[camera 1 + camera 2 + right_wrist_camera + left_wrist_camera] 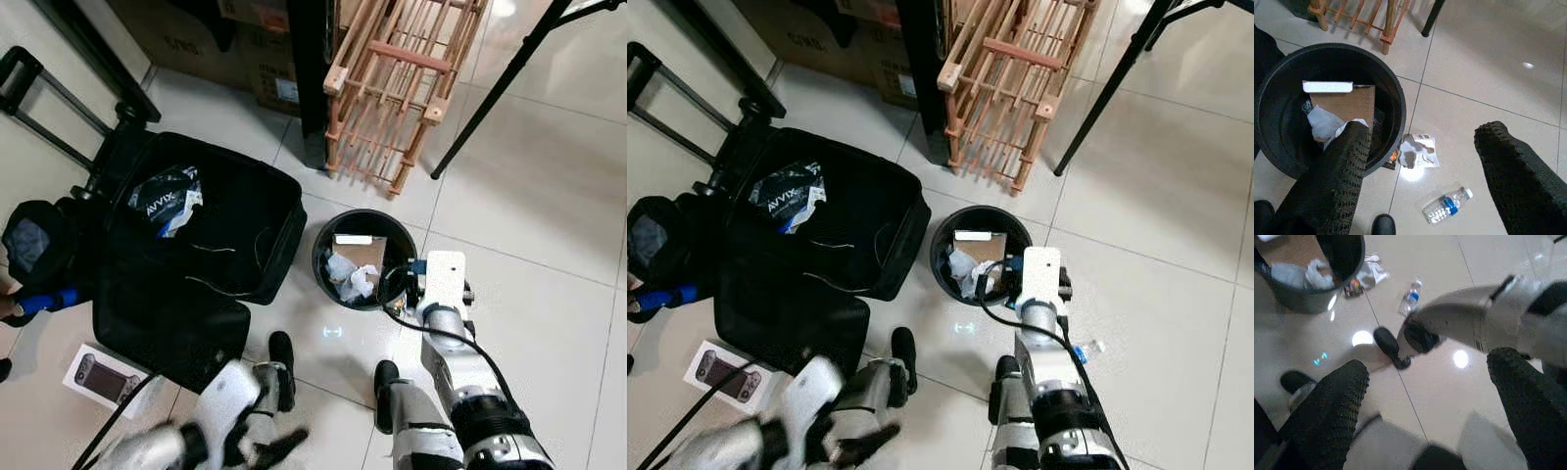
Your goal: Picking trash to rubbish bin
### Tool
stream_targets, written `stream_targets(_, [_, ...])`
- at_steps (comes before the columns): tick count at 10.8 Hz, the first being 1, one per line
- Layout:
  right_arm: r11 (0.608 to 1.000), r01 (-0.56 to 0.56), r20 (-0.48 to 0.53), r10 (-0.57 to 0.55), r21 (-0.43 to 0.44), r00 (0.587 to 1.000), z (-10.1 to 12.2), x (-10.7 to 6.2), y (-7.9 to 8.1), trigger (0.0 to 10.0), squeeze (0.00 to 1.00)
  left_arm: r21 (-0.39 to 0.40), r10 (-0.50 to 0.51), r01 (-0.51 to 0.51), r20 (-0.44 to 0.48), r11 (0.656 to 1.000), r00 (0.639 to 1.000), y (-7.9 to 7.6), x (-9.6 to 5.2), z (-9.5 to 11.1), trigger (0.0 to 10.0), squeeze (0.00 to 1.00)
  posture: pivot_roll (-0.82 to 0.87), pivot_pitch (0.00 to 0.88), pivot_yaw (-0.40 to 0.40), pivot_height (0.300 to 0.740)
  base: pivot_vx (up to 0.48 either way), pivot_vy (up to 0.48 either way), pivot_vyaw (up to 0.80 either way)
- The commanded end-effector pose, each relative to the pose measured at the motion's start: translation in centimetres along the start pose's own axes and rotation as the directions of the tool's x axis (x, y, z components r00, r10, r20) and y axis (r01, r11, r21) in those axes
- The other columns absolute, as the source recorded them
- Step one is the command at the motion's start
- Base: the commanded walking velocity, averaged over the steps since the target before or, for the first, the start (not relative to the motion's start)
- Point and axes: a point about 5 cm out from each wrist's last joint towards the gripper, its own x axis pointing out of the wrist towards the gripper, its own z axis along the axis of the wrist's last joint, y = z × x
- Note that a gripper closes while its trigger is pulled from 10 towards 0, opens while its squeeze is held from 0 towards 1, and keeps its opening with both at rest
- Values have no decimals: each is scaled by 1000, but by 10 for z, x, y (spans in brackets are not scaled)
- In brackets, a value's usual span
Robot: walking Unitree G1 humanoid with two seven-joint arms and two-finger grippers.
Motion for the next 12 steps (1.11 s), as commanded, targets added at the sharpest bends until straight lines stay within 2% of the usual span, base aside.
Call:
stream_targets(1, [1000,-3,-58,3,1,998,-17,-3,0,10000,1000,-29,-8,6,-38,1000,999,-3,4,-13,10000,0,105,447,72,740,0,0,0])
stream_targets(6, [999,-33,-26,34,32,999,-12,-5,0,10000,1000,8,24,-25,40,1000,999,22,31,1,10000,0,79,288,61,740,0,0,0])
stream_targets(10, [998,-47,52,45,38,998,-3,-14,-13,10000,1000,26,116,-121,145,992,983,46,57,27,10000,0,44,177,50,740,0,0,0])
stream_targets(12, [999,-46,88,44,28,995,3,-19,-20,10000,1000,33,148,-157,185,987,972,51,63,36,10000,0,31,152,49,740,0,0,0])
